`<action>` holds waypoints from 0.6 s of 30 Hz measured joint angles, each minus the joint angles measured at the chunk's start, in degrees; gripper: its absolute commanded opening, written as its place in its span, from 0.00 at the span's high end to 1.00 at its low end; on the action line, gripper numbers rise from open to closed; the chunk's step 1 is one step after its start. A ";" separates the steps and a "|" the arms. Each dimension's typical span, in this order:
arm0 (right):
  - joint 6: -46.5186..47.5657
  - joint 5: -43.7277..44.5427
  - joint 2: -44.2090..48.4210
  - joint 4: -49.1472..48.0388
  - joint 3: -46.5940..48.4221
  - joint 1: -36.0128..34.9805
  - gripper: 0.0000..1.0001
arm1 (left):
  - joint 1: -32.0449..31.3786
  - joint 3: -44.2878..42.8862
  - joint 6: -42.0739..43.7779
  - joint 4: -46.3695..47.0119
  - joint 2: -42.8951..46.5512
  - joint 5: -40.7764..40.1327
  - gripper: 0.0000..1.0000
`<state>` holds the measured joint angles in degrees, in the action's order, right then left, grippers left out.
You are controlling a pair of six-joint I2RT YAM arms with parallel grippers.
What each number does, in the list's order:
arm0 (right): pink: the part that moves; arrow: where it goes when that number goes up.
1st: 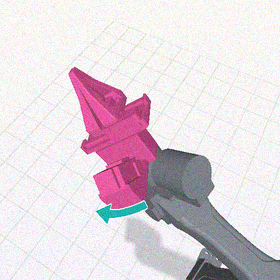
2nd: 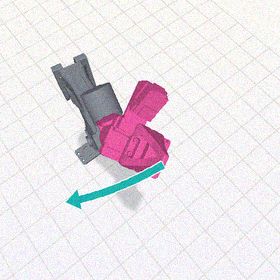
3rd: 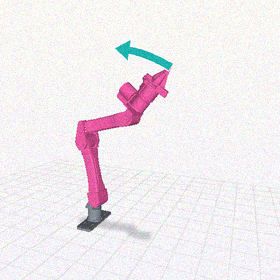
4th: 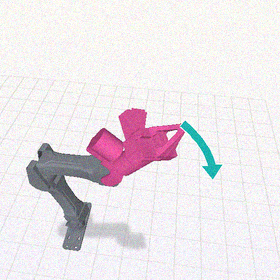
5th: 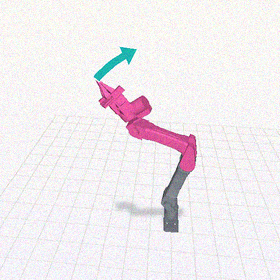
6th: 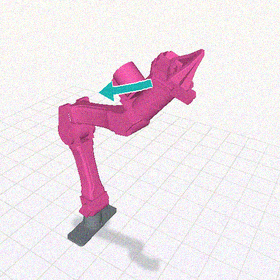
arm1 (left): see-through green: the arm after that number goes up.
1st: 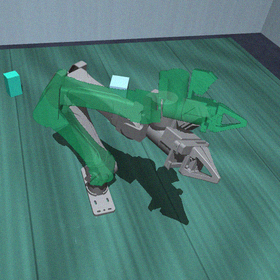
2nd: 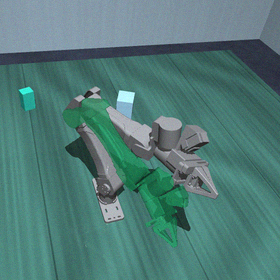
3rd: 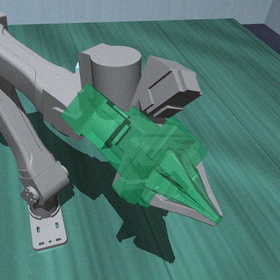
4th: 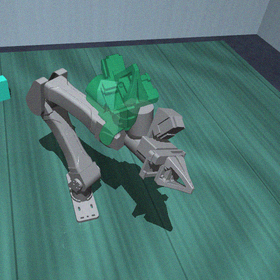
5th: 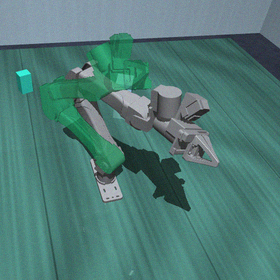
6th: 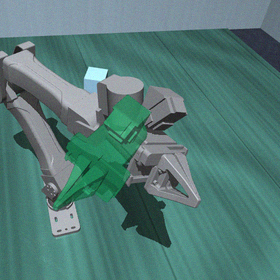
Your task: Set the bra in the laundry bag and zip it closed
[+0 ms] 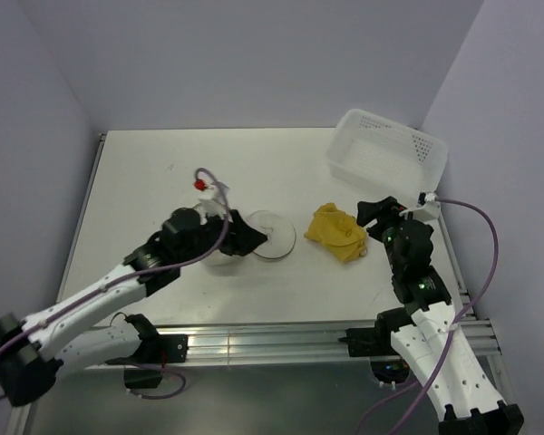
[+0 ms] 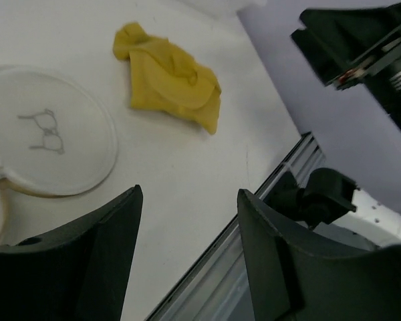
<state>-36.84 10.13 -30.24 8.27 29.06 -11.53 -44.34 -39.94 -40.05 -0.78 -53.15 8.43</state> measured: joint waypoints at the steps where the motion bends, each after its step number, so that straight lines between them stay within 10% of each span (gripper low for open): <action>1: 0.20 0.96 1.46 1.03 -0.63 -0.02 0.35 | -2.05 -0.76 0.11 1.03 -3.69 -1.09 0.40; 5: 1.01 4.98 10.03 4.85 -1.20 -0.11 0.56 | -8.72 -4.07 0.92 4.04 -16.57 -6.54 0.46; 18: 0.74 10.16 21.73 10.64 -2.12 -0.11 0.76 | -19.10 -32.46 15.19 9.51 -52.09 -14.27 0.51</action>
<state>-36.10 20.29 -8.51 18.92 26.94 -11.64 -63.44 -72.40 -24.86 8.73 -105.23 -5.85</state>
